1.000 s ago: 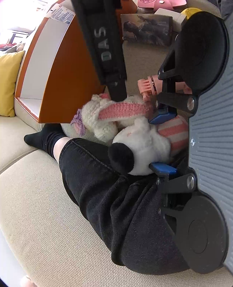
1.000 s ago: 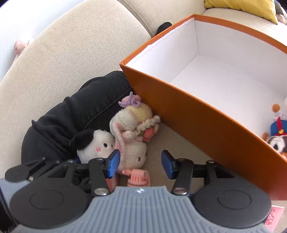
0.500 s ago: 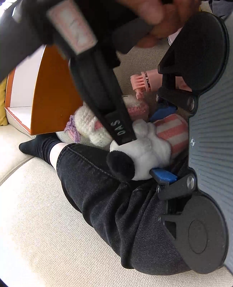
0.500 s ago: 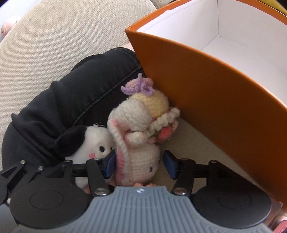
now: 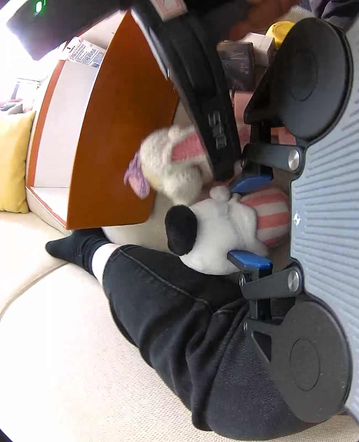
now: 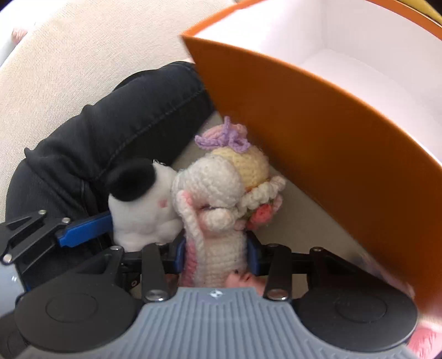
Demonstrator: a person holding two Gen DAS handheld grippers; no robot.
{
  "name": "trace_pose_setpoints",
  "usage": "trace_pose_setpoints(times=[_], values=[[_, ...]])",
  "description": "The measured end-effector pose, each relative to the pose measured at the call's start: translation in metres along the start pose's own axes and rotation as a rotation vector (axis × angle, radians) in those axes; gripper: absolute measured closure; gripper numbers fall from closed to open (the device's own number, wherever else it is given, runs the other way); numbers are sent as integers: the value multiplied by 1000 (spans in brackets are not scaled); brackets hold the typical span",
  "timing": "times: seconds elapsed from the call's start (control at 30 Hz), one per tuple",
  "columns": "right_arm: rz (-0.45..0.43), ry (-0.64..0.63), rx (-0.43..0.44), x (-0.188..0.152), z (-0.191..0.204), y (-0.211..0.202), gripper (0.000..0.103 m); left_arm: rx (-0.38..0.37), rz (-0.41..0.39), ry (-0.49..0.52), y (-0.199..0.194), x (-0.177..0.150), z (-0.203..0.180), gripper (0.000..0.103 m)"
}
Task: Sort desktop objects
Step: 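Close left gripper on white plush while right gripper closes on crocheted bunny, then lift white plush with left gripper while right gripper carries bunny toward box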
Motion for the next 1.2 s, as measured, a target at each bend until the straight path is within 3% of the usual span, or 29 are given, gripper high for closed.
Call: trace_pose_setpoints(times=[0.27, 0.37, 0.5, 0.63, 0.9, 1.2], values=[[-27, 21, -25, -12, -13, -19, 58, 42, -21, -3, -13, 0, 7, 42], [-31, 20, -29, -15, -16, -24, 58, 18, -35, -66, -19, 0, 14, 32], [-37, 20, -22, -18, -19, -26, 57, 55, -27, -89, -3, 5, 22, 30], [-37, 19, -6, -12, -21, -24, 57, 70, -6, -74, 5, 6, 16, 21], [-26, 19, 7, -10, -25, -17, 57, 89, 32, -37, 22, 4, 6, 24], [-24, 19, 16, -10, -29, -23, 53, 60, 23, -35, 29, 5, 3, 27]])
Point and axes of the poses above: each gripper's, at about its wrist camera, not at the fingertips, and y roughly the way its jaws point, z to its left, x to its top, the point moved 10 cm from there along y, roughly the way its jaws point, and after that the axes turned 6 degrees about x, right-handed, at the moved point
